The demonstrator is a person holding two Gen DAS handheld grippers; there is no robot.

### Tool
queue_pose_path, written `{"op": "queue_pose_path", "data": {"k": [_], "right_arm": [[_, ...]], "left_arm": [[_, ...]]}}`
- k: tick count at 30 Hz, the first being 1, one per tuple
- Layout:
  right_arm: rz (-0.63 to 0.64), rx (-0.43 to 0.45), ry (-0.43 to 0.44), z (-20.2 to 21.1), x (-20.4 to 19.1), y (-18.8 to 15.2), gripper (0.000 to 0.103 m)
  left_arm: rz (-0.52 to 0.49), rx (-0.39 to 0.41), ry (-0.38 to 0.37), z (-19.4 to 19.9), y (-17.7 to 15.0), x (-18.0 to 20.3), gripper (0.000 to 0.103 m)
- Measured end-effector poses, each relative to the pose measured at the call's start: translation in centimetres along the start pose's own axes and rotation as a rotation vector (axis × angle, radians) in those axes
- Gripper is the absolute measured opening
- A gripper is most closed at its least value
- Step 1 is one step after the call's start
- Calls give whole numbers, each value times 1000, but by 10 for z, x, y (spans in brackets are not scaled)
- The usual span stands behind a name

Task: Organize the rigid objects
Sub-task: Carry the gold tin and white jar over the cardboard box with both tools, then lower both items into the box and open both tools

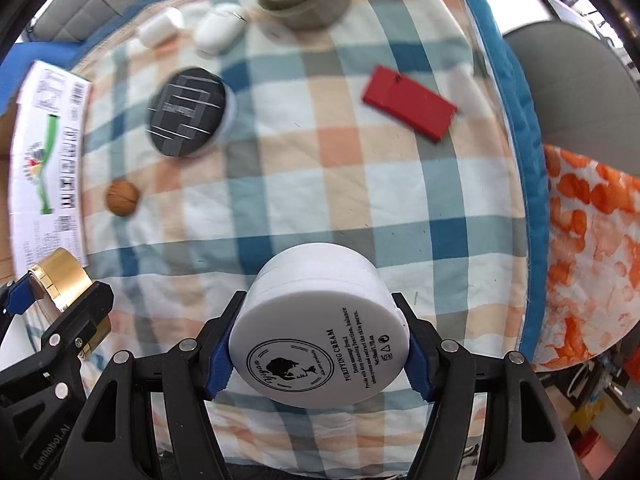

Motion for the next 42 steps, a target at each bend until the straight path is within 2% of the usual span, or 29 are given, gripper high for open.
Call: {"op": "queue_pose_path", "data": {"k": [1, 2, 7, 12, 19, 26, 30, 36, 40, 42], "right_arm": [[13, 16, 16, 11, -7, -2, 71], [28, 28, 23, 19, -13, -4, 71], [88, 102, 78, 67, -69, 3, 71], [156, 142, 98, 88, -169, 34, 71], [190, 160, 92, 81, -290, 82, 71], [167, 146, 74, 55, -368, 124, 71], [147, 126, 52, 38, -390, 143, 71], [121, 72, 32, 0, -400, 169, 71], [103, 34, 30, -26, -402, 183, 71], [105, 12, 26, -40, -404, 190, 71]], "left_arm": [[16, 16, -13, 15, 7, -8, 62], [31, 30, -24, 28, 31, -8, 62], [91, 111, -40, 70, 36, -72, 62], [127, 156, -4, 88, 58, -145, 62], [174, 162, 47, 78, 82, -244, 62], [198, 131, 34, 56, 104, -312, 62], [205, 100, 13, 32, 115, -334, 62], [216, 33, -41, -11, 127, -352, 62], [277, -54, -169, -49, 133, -369, 62], [306, -96, -210, -70, 134, -377, 62]]}}
Point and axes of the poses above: each gripper's, at about its wrist camera, not at the fingertips, and z roughly against the way its jaws point, x to its right, y to its top, the point moved 1 cm from there along -z, roughly the way its jaws point, and after that the axes turned 3 degrees about y, right-handed, at the moved point
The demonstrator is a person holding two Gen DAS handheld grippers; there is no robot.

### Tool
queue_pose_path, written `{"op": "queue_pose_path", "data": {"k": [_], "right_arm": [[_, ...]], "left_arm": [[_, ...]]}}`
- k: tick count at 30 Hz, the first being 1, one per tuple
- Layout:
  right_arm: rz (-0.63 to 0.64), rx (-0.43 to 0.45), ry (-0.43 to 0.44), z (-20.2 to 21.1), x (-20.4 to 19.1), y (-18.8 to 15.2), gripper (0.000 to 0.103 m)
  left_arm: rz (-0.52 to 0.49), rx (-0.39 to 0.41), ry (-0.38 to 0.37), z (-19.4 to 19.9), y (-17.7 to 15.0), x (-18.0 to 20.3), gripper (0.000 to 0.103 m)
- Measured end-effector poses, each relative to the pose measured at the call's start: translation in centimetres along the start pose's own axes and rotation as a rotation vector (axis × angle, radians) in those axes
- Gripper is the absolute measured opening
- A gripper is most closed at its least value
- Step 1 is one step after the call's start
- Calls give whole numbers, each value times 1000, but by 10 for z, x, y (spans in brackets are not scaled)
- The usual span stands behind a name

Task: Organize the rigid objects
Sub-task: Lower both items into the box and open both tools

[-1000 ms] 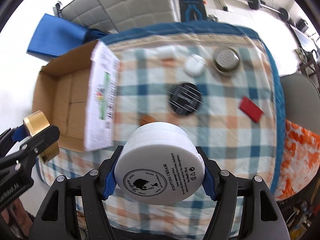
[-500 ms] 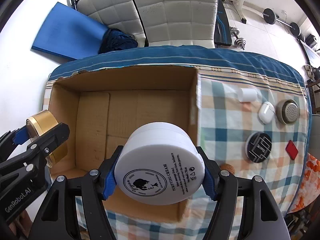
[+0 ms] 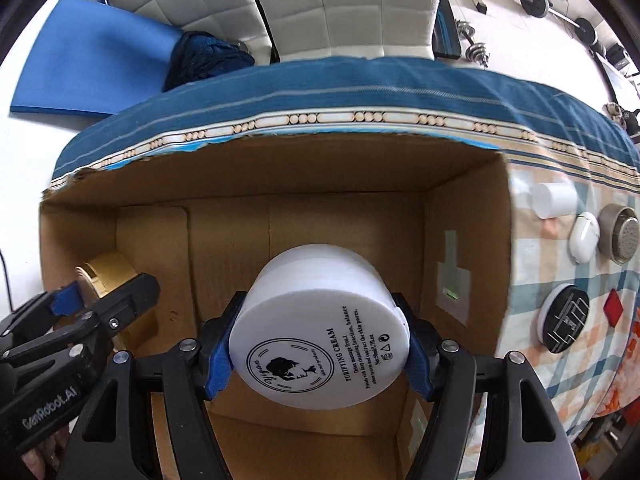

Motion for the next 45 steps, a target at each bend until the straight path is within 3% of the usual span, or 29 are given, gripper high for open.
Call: {"op": "queue_pose_path", "data": {"k": [13, 20, 24, 29, 31, 32, 37, 45], "right_arm": [[6, -117, -56, -62, 3, 23, 72], [28, -140, -51, -61, -1, 19, 81], [36, -133, -38, -49, -3, 9, 90], [36, -107, -47, -32, -4, -9, 93], [41, -88, -55, -24, -4, -20, 101], [39, -78, -52, -21, -4, -25, 103], [27, -48, -53, -10, -14, -47, 103], [29, 23, -27, 23, -18, -104, 103]], "left_arm": [[4, -50, 17, -43, 10, -5, 62], [29, -45, 43, -25, 8, -7, 63], [31, -6, 38, -2, 1, -1, 76], [11, 41, 47, 29, -13, 6, 76], [2, 64, 62, 40, -19, 8, 83], [-3, 76, 75, 46, -22, 9, 92], [-26, 118, 132, 64, -43, 8, 102], [-26, 158, 147, 79, -79, 9, 103]]}}
Point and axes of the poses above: each gripper's, at about its wrist camera, not at the fingertips, and z roughly against the way its jaws point, x to its right, y to its top, the point moved 1 cm from there along -z, roughly the way its jaws point, and after that the axes turned 3 degrees about y, right-handed, at the moved point
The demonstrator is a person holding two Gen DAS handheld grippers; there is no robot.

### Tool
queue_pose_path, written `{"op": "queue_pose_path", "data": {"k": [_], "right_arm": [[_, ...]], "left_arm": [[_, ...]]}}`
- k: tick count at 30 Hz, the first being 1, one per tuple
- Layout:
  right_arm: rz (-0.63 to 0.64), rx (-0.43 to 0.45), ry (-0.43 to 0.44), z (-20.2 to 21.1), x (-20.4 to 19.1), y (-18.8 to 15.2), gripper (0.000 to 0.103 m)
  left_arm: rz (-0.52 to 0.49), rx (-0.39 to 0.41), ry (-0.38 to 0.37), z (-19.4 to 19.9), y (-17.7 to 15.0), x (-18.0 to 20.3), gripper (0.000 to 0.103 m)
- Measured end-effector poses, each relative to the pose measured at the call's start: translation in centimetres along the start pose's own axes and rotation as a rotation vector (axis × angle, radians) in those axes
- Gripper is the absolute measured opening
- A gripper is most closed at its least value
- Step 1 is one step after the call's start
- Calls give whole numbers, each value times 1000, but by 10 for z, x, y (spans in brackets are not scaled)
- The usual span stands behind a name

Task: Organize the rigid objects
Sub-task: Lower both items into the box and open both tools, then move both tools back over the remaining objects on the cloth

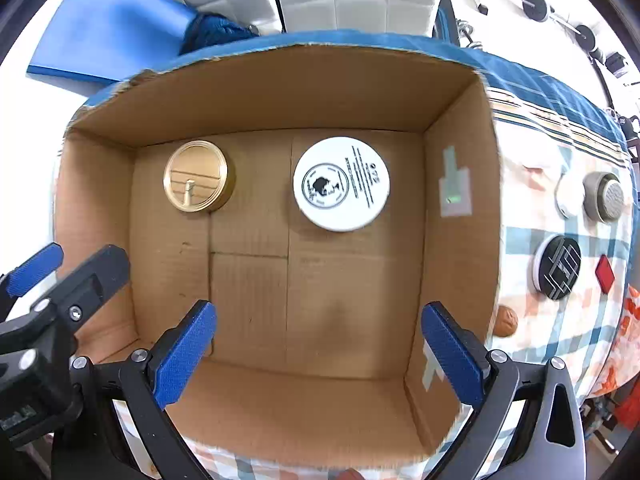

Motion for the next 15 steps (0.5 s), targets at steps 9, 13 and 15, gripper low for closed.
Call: {"op": "queue_pose_path", "data": {"k": [9, 13, 15], "right_arm": [[12, 95, 29, 56, 6, -29, 103], [16, 110, 41, 71, 9, -49, 103], [20, 114, 54, 80, 9, -58, 103]], "left_arm": [[7, 84, 28, 55, -43, -1, 103], [1, 91, 29, 69, -56, 2, 103], [5, 101, 36, 77, -62, 4, 103]]}}
Point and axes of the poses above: each gripper's, at about its wrist camera, not at the fingertips, and z roughly against the way its jaws point, x to its right, y to its top, the point moved 1 cm from there along -z, roughly the way its jaws point, and after that the axes turned 3 degrees about y, right-handed, at the moved point
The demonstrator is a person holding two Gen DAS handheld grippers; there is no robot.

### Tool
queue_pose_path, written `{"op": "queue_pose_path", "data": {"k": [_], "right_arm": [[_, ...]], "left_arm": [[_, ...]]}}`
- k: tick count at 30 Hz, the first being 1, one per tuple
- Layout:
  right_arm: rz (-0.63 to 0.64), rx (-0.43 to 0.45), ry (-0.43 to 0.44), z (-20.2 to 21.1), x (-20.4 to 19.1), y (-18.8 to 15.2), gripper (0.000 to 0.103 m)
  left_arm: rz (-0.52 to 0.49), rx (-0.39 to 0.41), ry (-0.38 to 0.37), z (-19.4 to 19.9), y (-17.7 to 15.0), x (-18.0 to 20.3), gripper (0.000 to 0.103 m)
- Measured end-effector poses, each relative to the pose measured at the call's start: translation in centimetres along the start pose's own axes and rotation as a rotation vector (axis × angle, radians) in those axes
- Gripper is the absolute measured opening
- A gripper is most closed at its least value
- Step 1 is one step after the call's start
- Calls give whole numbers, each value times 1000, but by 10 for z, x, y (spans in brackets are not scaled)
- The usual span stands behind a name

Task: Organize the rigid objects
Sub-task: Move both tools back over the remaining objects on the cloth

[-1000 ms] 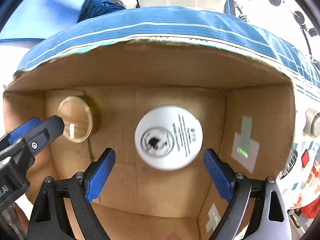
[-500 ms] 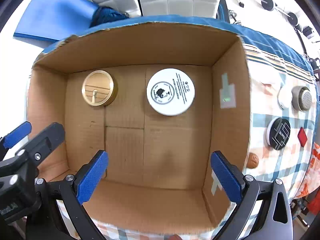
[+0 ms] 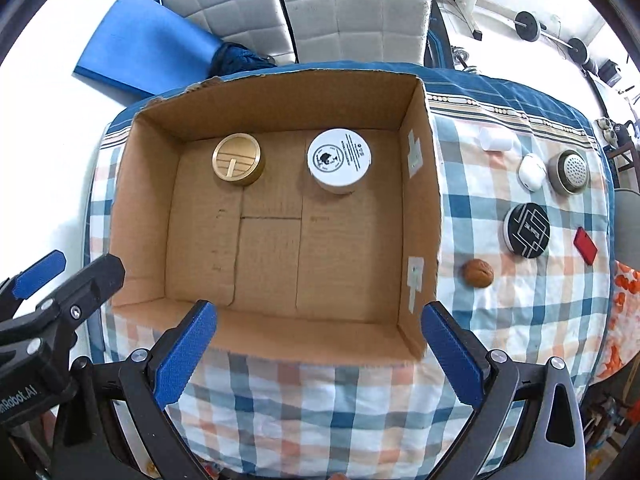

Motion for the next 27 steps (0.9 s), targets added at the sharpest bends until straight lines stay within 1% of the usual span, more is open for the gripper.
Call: {"op": "queue_pose_path", "data": {"k": [4, 6, 10, 13, 16, 18, 21, 24, 27], "right_arm": [[16, 19, 19, 15, 5, -9, 103], [18, 26, 37, 24, 13, -14, 103], [0, 28, 68, 39, 46, -22, 103], [-34, 32, 64, 51, 87, -29, 103], [-91, 39, 41, 65, 142, -34, 103], [-139, 48, 9, 73, 184, -35, 103], [-212, 54, -36, 77, 245, -30, 103], [-268, 64, -66, 73, 301, -20, 103], [-291, 73, -81, 61, 341, -5, 103]], "left_arm": [[6, 11, 18, 11, -8, 8, 103], [6, 18, 11, 18, -12, 19, 103], [-35, 13, -21, 25, -14, 58, 103], [-85, 14, -42, 27, -14, 101, 103], [-142, 10, -73, 23, -9, 154, 103], [-184, 12, -86, 17, -4, 197, 103], [-215, 1, -101, 5, 3, 246, 103], [-223, 3, -89, -11, 14, 287, 103], [-215, 17, -44, -31, 28, 316, 103]]}}
Point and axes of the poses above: each gripper's, at about its wrist camera, not at the fingertips, and z roughly against the way its jaws point, x to its right, y to its top, the point moved 1 cm from there along -z, roughly the way its jaws point, and after that the axes turned 3 degrees about y, right-handed, at the moved point
